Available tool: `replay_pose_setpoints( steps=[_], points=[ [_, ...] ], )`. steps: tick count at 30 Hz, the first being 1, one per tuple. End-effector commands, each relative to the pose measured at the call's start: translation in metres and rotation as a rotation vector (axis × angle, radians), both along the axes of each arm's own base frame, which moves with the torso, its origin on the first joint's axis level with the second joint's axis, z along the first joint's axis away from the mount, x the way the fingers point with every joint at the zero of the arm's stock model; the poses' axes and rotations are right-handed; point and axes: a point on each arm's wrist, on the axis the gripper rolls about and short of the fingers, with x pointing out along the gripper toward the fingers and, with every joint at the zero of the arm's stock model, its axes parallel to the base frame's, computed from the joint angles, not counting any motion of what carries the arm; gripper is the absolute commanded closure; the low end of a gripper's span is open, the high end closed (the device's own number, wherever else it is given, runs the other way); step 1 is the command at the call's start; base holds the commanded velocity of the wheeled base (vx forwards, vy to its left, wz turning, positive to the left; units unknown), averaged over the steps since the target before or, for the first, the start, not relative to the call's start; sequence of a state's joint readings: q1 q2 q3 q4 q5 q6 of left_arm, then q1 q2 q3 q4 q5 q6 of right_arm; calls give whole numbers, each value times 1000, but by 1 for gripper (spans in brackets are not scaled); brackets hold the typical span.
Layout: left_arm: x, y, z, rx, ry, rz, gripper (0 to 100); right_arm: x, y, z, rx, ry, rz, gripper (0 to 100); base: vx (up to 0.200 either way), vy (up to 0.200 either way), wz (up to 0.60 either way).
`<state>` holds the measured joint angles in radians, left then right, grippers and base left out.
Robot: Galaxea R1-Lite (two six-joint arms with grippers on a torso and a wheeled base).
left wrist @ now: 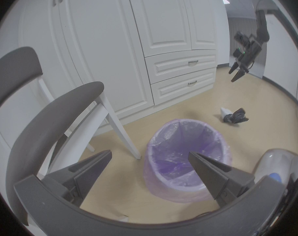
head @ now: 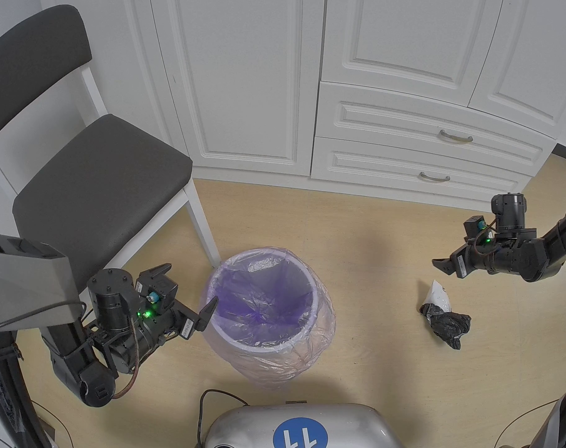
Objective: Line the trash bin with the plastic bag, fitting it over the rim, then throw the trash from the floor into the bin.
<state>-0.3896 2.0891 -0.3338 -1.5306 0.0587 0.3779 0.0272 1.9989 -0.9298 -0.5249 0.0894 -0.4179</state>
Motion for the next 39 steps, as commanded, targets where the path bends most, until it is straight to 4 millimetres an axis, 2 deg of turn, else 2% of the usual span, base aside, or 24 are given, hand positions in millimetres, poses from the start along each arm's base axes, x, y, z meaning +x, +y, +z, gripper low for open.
replay_pose_setpoints(
  steps=[1, 2, 8, 12, 16, 18, 19, 20, 25, 26, 34, 36, 37, 39],
  points=[
    [-24, 5, 20, -109, 6, -16, 0, 9, -31, -11, -36, 29, -60, 0, 0, 0, 0],
    [-24, 5, 20, -109, 6, -16, 0, 9, -31, -11, -36, 29, -60, 0, 0, 0, 0],
    [-43, 11, 49, -243, -46, -32, 0, 32, -43, -33, -25, 176, -87, 0, 0, 0, 0],
    [-55, 16, 55, -255, -53, -52, 0, 42, -55, -44, -14, 235, -117, 0, 0, 0, 0],
    [-77, 25, 58, -266, -45, -51, 0, 65, -74, -75, 30, 321, -182, 0, 0, 0, 0],
    [-81, 27, 61, -275, -52, -50, 0, 74, -82, -89, 56, 341, -216, 0, 0, 0, 0],
    [-81, 27, 61, -275, -52, -50, 0, 74, -82, -89, 56, 341, -216, 0, 0, 0, 0],
    [-81, 28, 66, -288, -75, -50, 0, 83, -92, -103, 77, 362, -249, 0, 0, 0, 0],
    [-85, 30, 71, -311, -96, -47, 0, 96, -109, -126, 118, 410, -306, 0, 0, 0, 0],
    [-86, 31, 73, -314, -105, -48, 0, 104, -114, -138, 141, 429, -332, 0, 0, 0, 0],
    [-85, 31, 76, -313, -118, -50, 0, 134, -120, -172, 213, 489, -401, 0, 0, 0, 0],
    [-85, 31, 76, -313, -122, -50, 0, 136, -120, -176, 217, 501, -405, 0, 0, 0, 0],
    [-86, 32, 78, -313, -132, -50, 0, 132, -117, -194, 221, 566, -409, 0, 0, 0, 0],
    [-88, 32, 80, -314, -139, -51, 0, 132, -114, -201, 216, 578, -404, 0, 0, 0, 0]
  ],
)
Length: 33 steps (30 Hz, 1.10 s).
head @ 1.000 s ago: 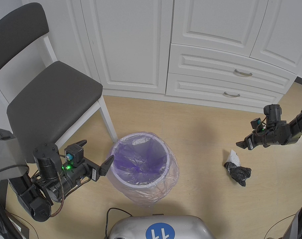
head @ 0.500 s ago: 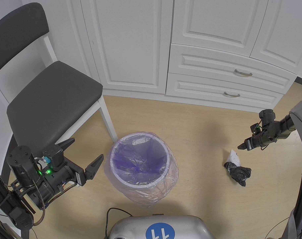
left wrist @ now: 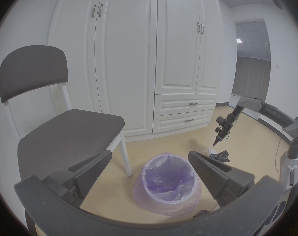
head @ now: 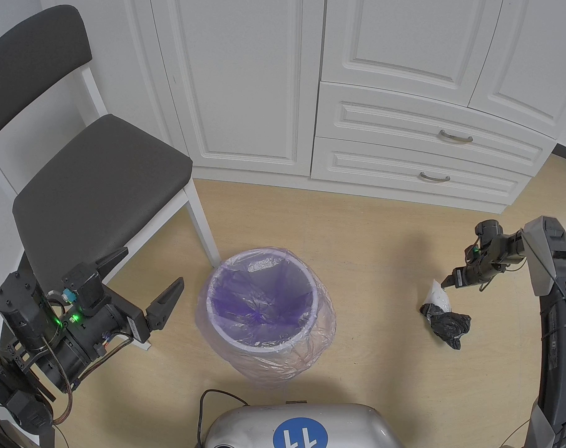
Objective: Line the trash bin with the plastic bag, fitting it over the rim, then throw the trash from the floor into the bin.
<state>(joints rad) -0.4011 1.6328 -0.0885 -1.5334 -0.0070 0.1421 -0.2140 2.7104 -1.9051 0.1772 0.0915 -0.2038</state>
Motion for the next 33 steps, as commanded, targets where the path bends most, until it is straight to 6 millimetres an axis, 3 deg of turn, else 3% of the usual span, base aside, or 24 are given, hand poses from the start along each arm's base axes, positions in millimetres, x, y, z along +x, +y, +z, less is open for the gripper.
replay_pose_setpoints(
  steps=[1, 13, 31, 32, 33],
  points=[
    [-4, 2, 7, -10, -36, 2, 0, 0, 3, -67, 35, 132, -13, 0, 0, 0, 0],
    [-7, 2, 6, 0, -32, -6, 0, -1, 11, -81, 31, 158, -4, 0, 0, 0, 0],
    [-9, -1, 2, 20, -17, -25, 0, -3, 20, -80, 37, 194, 9, 0, 0, 0, 0],
    [-9, -2, 2, 22, -17, -25, 0, -3, 20, -80, 37, 194, 9, 100, 0, 0, 0],
    [-9, -1, 2, 21, -18, -25, 0, -3, 20, -80, 37, 194, 9, 100, 0, 0, 0]
  ],
)
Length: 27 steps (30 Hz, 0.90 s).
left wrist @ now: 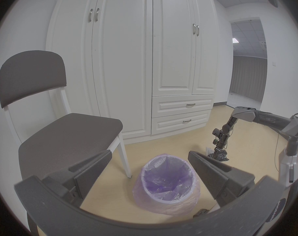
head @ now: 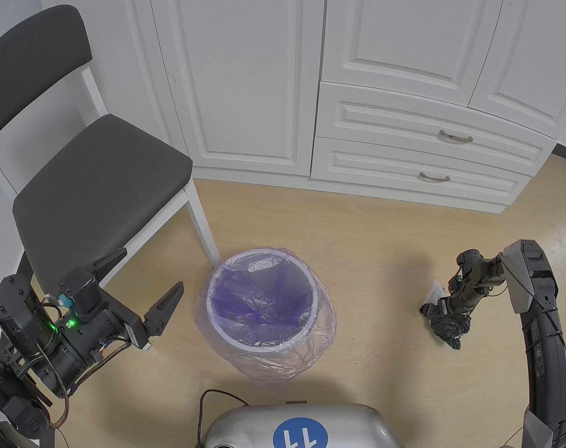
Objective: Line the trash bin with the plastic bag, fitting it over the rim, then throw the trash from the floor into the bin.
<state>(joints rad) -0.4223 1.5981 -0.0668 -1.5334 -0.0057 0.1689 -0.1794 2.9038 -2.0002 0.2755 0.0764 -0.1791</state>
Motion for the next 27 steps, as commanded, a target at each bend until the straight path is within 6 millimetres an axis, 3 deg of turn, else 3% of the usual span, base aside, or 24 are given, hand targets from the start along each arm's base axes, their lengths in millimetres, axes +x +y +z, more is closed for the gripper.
replay_pose_setpoints(
  steps=[1, 15, 19, 25, 27],
  points=[
    [0, -1, -1, 2, 5, -4, 0, 0, 1, 1, 0, -2, 3, 100, 0, 0, 0],
    [1, -1, 0, -1, 1, -5, 0, 2, 0, 6, -10, -17, 14, 100, 0, 0, 0],
    [1, -1, 0, -2, 0, -5, 0, 6, 0, 30, 1, -63, 2, 100, 0, 0, 0],
    [0, -1, 2, -6, -9, -5, 0, 9, 6, 43, 19, -87, -28, 100, 0, 0, 0],
    [-1, 0, 3, -6, -13, -4, 0, 11, 7, 56, 15, -111, -24, 100, 0, 0, 0]
  ],
)
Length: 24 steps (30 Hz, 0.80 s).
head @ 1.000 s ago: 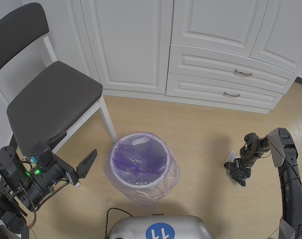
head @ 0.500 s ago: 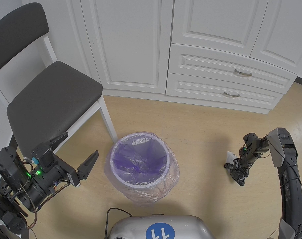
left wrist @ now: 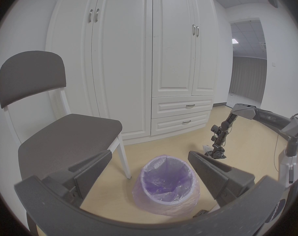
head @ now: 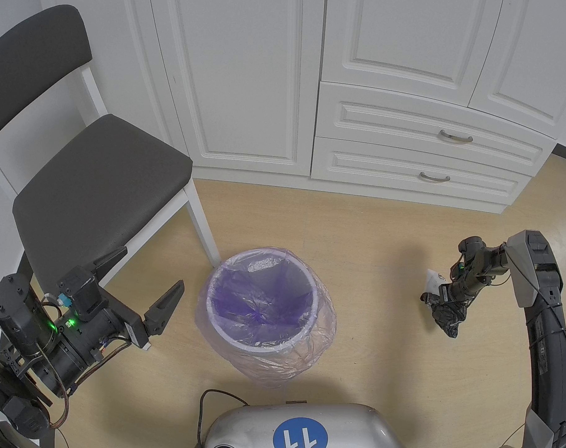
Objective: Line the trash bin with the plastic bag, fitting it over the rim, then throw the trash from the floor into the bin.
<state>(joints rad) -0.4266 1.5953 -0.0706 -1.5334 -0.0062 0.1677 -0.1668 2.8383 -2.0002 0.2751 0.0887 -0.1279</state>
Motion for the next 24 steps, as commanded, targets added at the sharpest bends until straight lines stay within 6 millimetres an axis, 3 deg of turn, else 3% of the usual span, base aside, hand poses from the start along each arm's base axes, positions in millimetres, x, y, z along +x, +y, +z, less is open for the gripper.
replay_pose_setpoints(
  steps=[1, 7, 12, 18, 24],
  points=[
    [-1, 0, 2, -2, -8, 0, 0, 4, 1, 30, -10, -58, 5, 100, 0, 0, 0],
    [-1, 1, 4, -7, -21, 0, 0, -4, 12, 57, -14, -68, 32, 100, 0, 0, 0],
    [-3, 1, 8, -14, -38, 0, 0, -17, 29, 96, -16, -99, 67, 100, 0, 0, 0],
    [-3, 2, 11, -21, -52, 0, 0, -46, 56, 143, -10, -147, 178, 100, 0, 0, 0],
    [-5, 2, 13, -28, -65, 0, 0, -79, 91, 170, -42, -282, 275, 100, 0, 0, 0]
  ],
)
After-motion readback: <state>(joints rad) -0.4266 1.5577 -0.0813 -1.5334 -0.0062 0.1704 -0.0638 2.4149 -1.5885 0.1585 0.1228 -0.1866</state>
